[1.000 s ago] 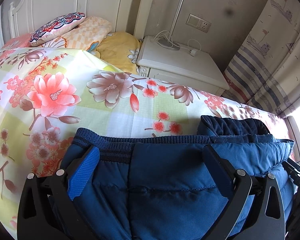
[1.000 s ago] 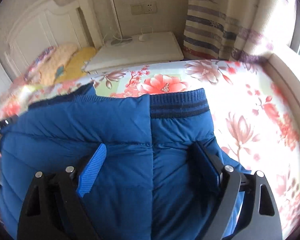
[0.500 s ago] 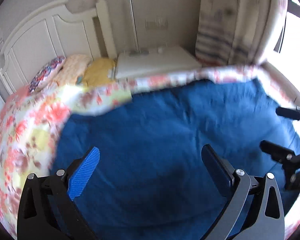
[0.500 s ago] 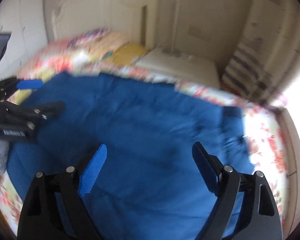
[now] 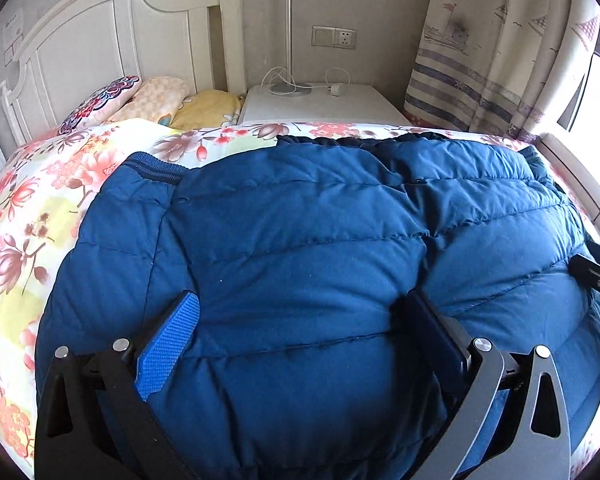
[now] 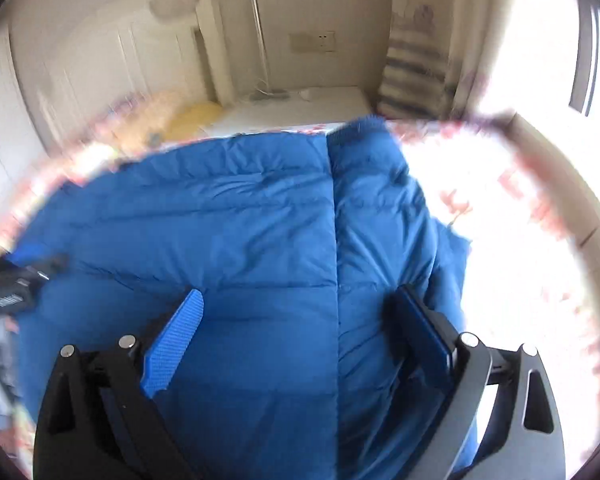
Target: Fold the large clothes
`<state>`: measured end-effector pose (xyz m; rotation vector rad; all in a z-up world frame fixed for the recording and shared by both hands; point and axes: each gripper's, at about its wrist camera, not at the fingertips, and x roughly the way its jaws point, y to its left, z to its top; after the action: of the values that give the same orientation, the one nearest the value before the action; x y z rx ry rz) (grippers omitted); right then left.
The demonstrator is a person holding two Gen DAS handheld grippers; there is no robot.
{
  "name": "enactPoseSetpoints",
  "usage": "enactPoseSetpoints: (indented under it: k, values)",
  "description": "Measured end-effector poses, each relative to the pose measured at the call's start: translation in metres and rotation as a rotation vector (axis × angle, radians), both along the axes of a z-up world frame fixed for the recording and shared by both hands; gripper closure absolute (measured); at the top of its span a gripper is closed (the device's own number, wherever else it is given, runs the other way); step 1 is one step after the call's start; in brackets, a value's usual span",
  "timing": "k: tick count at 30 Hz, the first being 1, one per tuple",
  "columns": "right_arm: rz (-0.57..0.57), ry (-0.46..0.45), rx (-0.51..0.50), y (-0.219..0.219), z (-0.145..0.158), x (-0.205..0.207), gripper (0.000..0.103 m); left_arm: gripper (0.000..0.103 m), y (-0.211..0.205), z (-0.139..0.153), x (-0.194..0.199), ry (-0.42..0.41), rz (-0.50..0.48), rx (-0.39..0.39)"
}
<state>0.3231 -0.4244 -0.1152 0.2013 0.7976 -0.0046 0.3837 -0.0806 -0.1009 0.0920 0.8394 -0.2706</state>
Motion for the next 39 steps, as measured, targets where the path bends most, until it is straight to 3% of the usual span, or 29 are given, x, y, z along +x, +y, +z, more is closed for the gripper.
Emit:
enactPoseSetpoints:
  k: [4,8,11,16,19,22,25,28,33,35,37,39]
  values:
    - [-0.001,0.018,-0.061,0.009,-0.001,0.002,0.008,0.004,0.001,-0.001,0.0,0.002,0.0,-0.009]
    - [0.003,0.029,-0.038,0.01,-0.004,0.005,0.008,0.004,0.002,-0.001,0.002,0.009,-0.001,-0.015]
    - [-0.015,0.028,-0.101,0.021,0.01,-0.006,0.011,0.005,0.003,0.007,-0.004,0.011,0.022,0.01]
    - [0.138,-0.055,-0.144,0.078,0.027,-0.04,0.011,0.005,-0.001,0.029,-0.058,-0.053,-0.012,0.03]
    - [0.23,-0.035,-0.243,0.109,0.007,-0.051,0.009,0.004,-0.003,0.008,-0.077,-0.053,-0.023,0.118]
    - [0.248,-0.075,-0.258,0.107,-0.007,-0.054,0.007,0.004,0.011,-0.005,-0.082,-0.084,-0.037,0.047]
    - [0.253,-0.055,-0.267,0.105,-0.005,-0.052,0.007,0.004,0.006,-0.005,-0.081,-0.083,-0.038,0.079]
    - [0.227,-0.054,-0.269,0.096,0.001,-0.056,0.007,0.004,0.01,-0.005,-0.081,-0.076,-0.04,0.058]
    - [0.065,-0.038,-0.175,0.041,0.005,-0.079,0.007,0.004,0.016,-0.005,-0.084,-0.078,-0.042,0.047]
    - [-0.02,-0.023,-0.099,0.014,0.003,-0.097,0.008,0.004,0.016,-0.005,-0.083,-0.077,-0.041,0.051]
    - [-0.1,-0.041,0.015,-0.012,0.005,-0.124,0.016,0.004,0.015,-0.006,-0.084,-0.079,-0.04,0.055]
    - [-0.129,-0.059,0.127,-0.025,0.007,-0.149,0.015,0.004,0.015,-0.006,-0.083,-0.077,-0.041,0.05]
